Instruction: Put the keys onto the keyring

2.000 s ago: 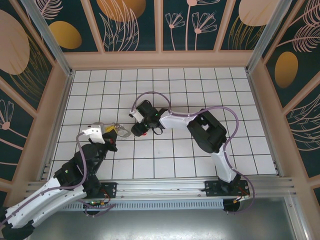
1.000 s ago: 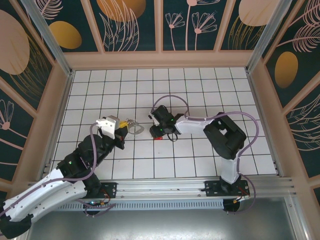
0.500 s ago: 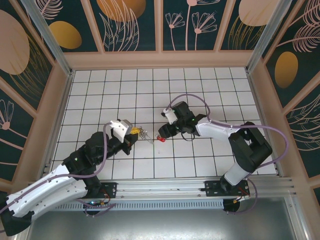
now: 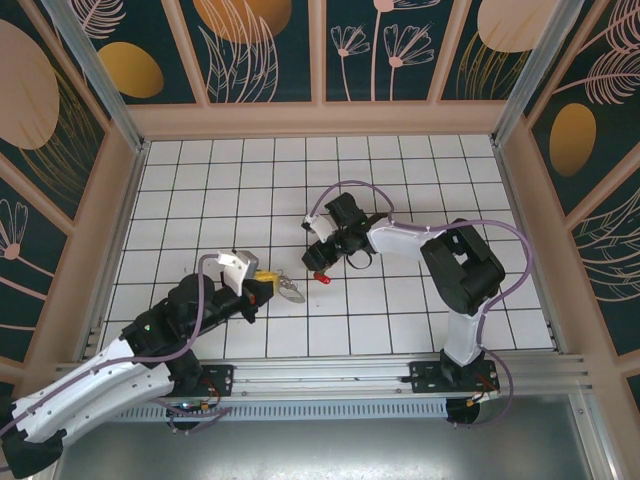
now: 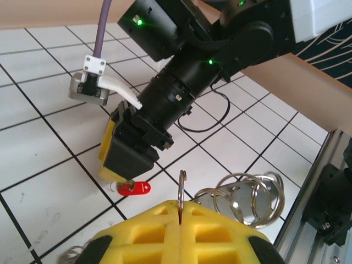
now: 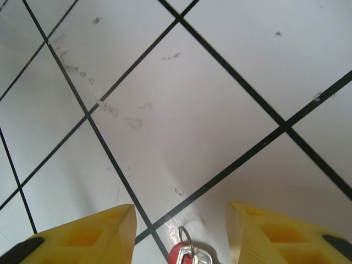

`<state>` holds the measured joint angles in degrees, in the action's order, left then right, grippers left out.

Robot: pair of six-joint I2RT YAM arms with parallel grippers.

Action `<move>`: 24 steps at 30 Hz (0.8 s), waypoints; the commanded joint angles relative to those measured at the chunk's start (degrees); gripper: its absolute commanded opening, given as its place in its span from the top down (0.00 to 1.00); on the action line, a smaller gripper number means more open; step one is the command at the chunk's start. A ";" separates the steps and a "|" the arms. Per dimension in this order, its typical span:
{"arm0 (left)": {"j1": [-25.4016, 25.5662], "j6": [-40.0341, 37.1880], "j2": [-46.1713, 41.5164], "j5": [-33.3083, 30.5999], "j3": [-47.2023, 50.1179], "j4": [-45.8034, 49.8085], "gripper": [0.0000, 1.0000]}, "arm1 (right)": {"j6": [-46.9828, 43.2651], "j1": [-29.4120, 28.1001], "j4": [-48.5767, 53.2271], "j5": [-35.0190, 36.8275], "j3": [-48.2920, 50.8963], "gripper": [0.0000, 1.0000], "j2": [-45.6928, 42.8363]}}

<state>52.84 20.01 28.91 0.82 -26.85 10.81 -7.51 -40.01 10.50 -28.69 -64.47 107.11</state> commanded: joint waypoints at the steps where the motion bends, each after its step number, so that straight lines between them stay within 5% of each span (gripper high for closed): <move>1: -0.13 2.13 0.36 1.83 1.34 -3.06 1.00 | -1.63 -0.50 2.72 -1.56 -0.11 0.55 -0.55; 24: -0.14 4.27 -1.25 2.40 5.28 -6.24 1.00 | -1.73 -1.12 1.85 -0.67 2.60 0.61 1.33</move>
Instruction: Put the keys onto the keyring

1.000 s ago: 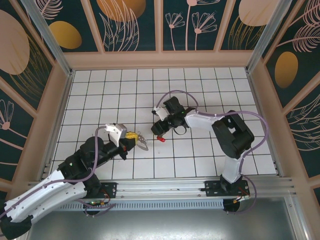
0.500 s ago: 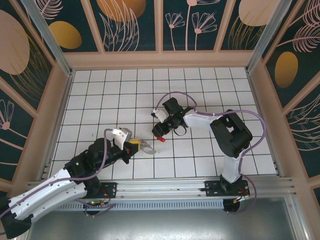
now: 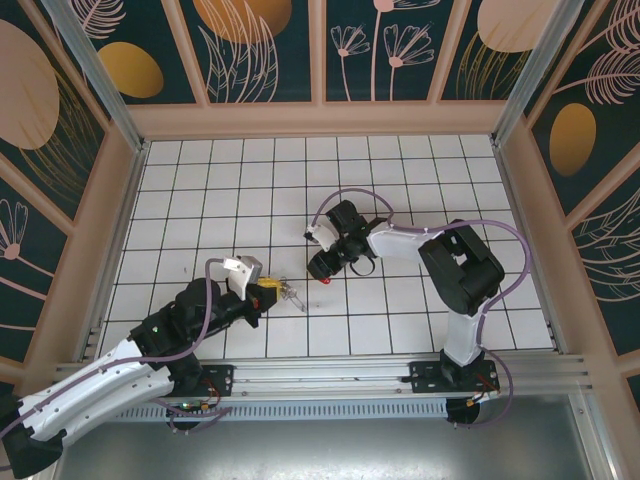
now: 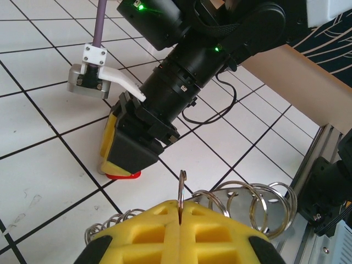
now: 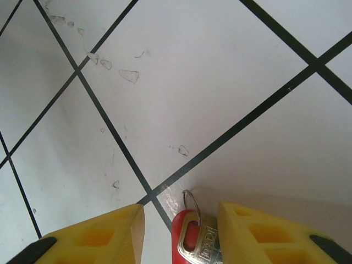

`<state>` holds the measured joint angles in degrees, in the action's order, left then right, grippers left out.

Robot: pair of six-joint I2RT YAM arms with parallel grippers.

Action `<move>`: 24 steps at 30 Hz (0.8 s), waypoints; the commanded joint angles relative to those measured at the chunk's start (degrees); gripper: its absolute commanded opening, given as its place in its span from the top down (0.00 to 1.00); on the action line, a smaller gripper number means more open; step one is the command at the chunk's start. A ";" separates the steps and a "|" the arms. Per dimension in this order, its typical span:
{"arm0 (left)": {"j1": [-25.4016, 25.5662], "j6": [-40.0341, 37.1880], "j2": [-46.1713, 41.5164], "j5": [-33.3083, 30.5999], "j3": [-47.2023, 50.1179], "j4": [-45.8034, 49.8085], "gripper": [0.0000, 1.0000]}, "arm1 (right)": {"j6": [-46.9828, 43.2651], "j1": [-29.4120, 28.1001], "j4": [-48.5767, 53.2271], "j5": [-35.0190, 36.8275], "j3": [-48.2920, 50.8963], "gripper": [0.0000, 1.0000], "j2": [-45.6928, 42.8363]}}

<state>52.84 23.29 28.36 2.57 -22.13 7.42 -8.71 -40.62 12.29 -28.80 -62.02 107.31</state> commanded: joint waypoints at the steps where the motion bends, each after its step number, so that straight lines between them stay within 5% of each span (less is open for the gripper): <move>1: -0.15 1.06 -0.84 0.66 0.72 -2.94 1.00 | -0.55 -0.51 -0.12 -0.65 0.10 0.62 1.33; 16: -0.13 1.87 -1.11 0.10 0.20 -2.13 1.00 | -1.33 -0.42 -0.59 -2.12 -0.31 0.82 2.78; 24: -0.14 2.38 -1.14 -0.01 0.62 -2.06 1.00 | -1.89 -0.42 0.10 -2.23 0.39 0.84 1.53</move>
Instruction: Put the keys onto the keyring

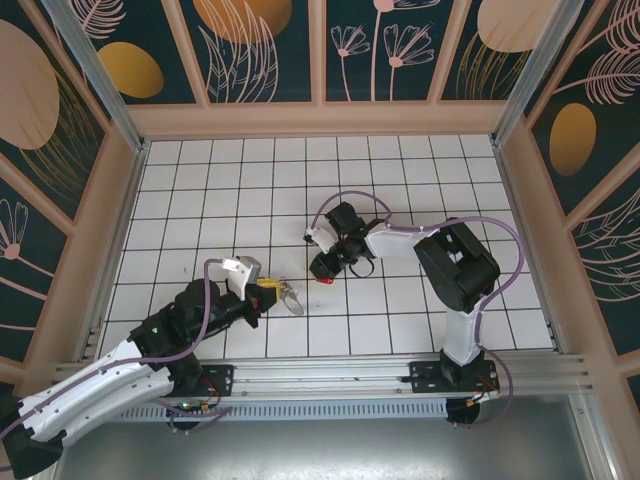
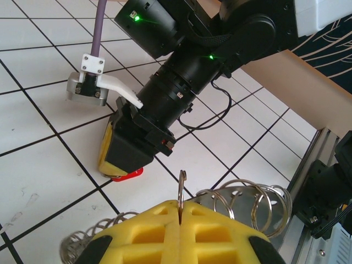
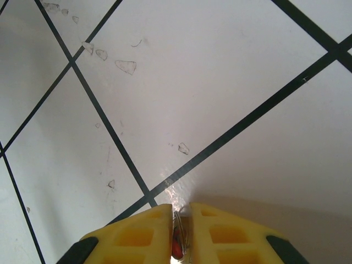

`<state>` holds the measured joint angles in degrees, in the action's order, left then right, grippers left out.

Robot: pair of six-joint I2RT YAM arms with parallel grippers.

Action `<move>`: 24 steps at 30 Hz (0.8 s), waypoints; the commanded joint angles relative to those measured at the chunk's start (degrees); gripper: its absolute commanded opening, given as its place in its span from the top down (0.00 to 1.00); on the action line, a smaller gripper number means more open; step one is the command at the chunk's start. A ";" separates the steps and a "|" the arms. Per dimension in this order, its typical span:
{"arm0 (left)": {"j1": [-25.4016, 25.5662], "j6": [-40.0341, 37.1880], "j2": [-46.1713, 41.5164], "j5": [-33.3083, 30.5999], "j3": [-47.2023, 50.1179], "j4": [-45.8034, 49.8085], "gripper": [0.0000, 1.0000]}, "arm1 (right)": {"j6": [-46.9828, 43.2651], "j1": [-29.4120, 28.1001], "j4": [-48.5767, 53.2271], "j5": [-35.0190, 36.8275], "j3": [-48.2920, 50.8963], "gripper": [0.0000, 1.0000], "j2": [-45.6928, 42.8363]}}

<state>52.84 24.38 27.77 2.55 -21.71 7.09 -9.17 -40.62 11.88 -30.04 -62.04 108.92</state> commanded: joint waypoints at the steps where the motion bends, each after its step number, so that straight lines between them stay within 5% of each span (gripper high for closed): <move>1: -0.19 1.28 -0.53 0.10 0.22 -1.74 1.00 | -1.39 -0.42 0.51 -1.07 0.58 0.82 -0.35; 10: -0.17 1.33 0.41 0.66 -0.02 -1.81 1.00 | -1.61 -0.42 0.56 -1.70 1.18 0.79 -0.99; 24: -0.17 1.15 0.37 0.29 0.27 -1.97 1.00 | -1.93 -0.16 0.76 -1.62 1.55 0.93 -1.68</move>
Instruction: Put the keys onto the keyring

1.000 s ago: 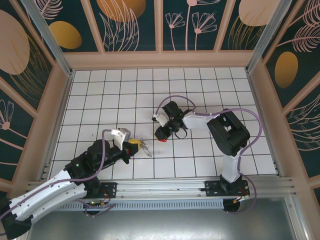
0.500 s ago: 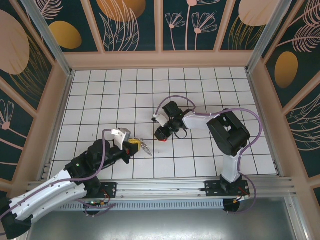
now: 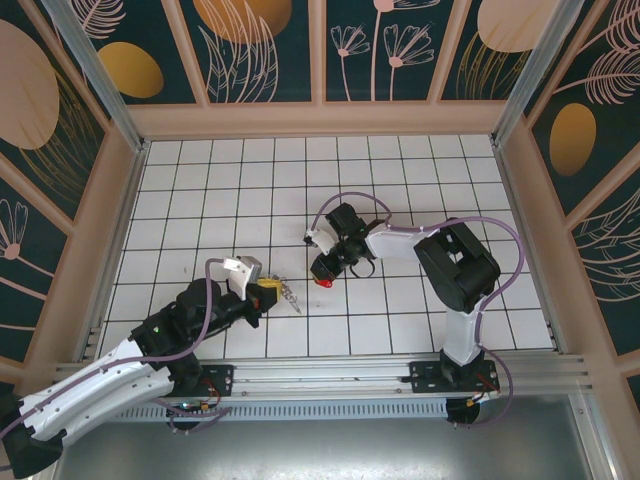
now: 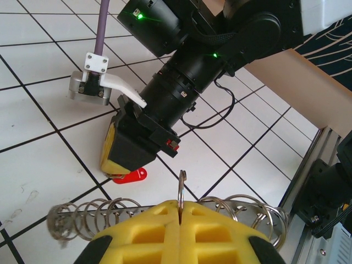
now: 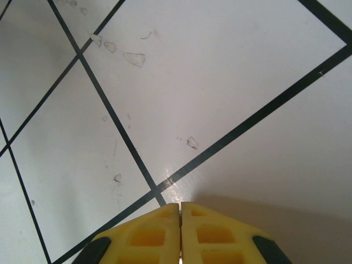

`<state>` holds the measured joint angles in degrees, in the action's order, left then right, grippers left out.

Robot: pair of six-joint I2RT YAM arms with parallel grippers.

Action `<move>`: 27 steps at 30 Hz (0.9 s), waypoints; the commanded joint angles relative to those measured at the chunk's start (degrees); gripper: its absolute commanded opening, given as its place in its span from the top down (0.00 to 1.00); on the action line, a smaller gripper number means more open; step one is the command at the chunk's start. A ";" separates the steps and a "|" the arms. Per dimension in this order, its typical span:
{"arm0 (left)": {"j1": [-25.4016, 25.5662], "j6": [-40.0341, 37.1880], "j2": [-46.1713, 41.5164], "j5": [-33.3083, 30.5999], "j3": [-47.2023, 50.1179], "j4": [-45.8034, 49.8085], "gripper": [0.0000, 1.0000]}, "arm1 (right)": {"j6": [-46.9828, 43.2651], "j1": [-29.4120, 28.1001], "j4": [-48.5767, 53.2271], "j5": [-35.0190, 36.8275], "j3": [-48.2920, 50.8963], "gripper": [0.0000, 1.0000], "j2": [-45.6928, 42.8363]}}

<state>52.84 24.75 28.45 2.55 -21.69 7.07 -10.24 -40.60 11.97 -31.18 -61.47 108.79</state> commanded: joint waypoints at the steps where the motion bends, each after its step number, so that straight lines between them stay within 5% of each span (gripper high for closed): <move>1: -0.11 0.76 -0.19 -0.01 0.27 -1.97 1.00 | -0.93 -0.10 0.32 -0.51 1.20 0.93 -1.81; 17: -0.15 0.77 1.02 -1.00 0.07 -2.50 1.00 | -0.66 1.92 -4.78 -0.81 5.73 1.00 -8.28; 27: -0.17 -12.05 10.20 3.61 -9.73 3.39 1.00 | -6.23 2.19 -16.67 -4.93 15.52 1.00 -27.75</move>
<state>52.84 18.65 37.36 3.46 -27.24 9.67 -13.28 -38.61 1.63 -33.56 -48.23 86.50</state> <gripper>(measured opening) 0.063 0.049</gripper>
